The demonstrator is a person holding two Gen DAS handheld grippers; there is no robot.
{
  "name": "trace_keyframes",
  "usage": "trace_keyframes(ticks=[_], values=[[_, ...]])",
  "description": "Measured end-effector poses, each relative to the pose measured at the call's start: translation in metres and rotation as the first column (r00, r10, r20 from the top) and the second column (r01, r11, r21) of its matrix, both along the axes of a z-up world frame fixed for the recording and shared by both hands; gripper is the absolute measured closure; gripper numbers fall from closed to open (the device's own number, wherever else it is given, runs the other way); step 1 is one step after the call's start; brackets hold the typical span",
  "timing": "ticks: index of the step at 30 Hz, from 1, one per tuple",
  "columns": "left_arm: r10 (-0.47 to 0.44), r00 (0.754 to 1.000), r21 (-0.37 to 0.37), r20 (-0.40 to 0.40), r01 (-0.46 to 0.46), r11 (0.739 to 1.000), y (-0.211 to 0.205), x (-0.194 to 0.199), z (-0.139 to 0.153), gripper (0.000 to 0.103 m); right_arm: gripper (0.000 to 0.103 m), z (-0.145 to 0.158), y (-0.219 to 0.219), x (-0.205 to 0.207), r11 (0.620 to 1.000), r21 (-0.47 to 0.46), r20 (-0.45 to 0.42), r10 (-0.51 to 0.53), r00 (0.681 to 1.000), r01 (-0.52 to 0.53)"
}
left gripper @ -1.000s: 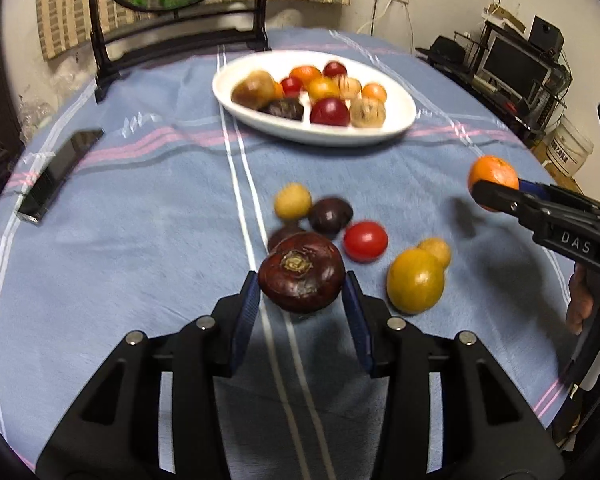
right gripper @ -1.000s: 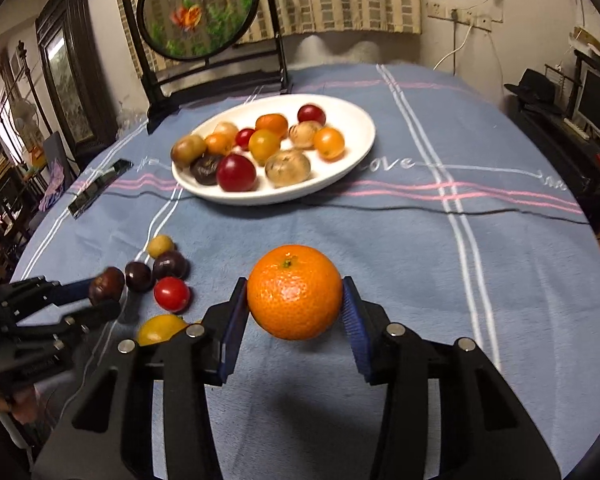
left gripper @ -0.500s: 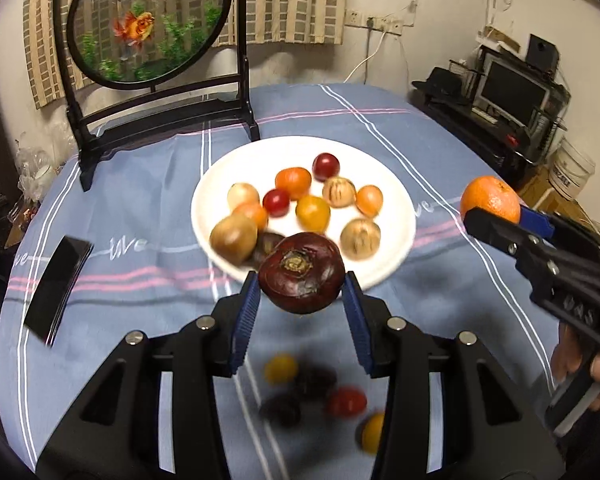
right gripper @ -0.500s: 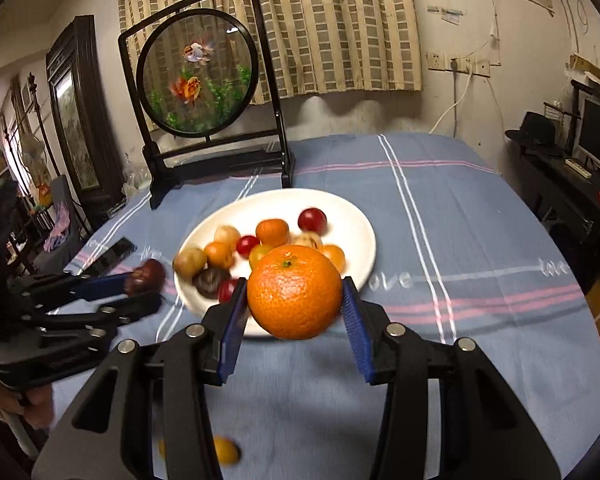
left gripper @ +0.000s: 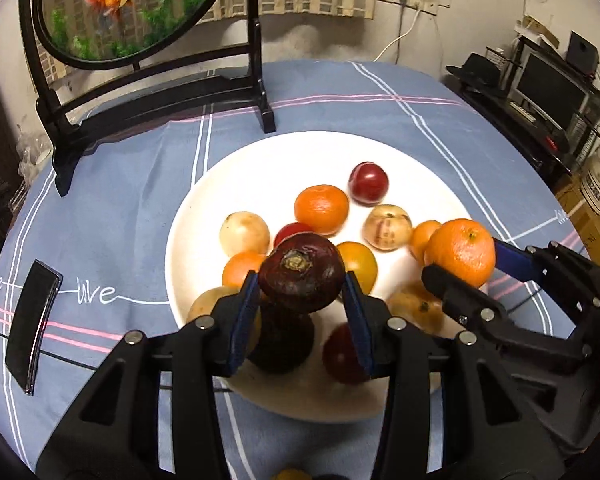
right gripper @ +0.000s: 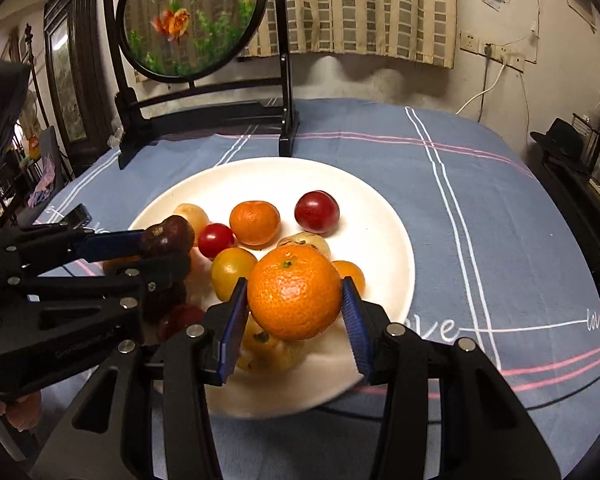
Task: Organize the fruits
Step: 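Carry purple tomato and orange to the plate and open both tools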
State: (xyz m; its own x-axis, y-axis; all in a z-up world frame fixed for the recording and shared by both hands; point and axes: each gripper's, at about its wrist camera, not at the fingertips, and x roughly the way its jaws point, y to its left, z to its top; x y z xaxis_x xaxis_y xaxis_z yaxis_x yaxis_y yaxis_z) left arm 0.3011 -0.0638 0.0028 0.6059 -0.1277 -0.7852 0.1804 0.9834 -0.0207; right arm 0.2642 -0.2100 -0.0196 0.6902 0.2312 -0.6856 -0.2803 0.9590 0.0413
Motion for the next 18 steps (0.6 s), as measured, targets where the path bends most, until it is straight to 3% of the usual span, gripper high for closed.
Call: trace_keyframes(ticks=[2,3,5,7,18], values=[[0.007,1.0,0.0,0.004,-0.007,1.0,0.001,0.003,0.0,0.059,0.052,-0.003,0.0,0.003,1.0,-0.008,0.004,0.003,1.0,-0.003],[0.01,1.0,-0.014,0.003,-0.01,1.0,0.003,0.004,0.001,0.054,0.046,-0.003,-0.001,0.003,1.0,-0.011,0.018,-0.001,1.0,0.001],[0.021,1.0,-0.058,-0.001,-0.021,0.998,0.007,0.005,0.005,0.047,0.045,-0.001,-0.004,0.0,1.0,-0.005,0.041,-0.003,0.999,0.003],[0.043,0.999,-0.053,0.025,-0.042,0.998,0.009,0.0,0.012,0.031,0.045,0.001,-0.007,0.0,1.0,-0.005,0.039,-0.006,0.999,0.006],[0.052,0.995,-0.088,0.082,-0.044,0.995,0.029,-0.063,0.032,0.023,0.045,0.016,-0.044,-0.05,0.996,0.066,0.022,-0.067,0.998,0.065]])
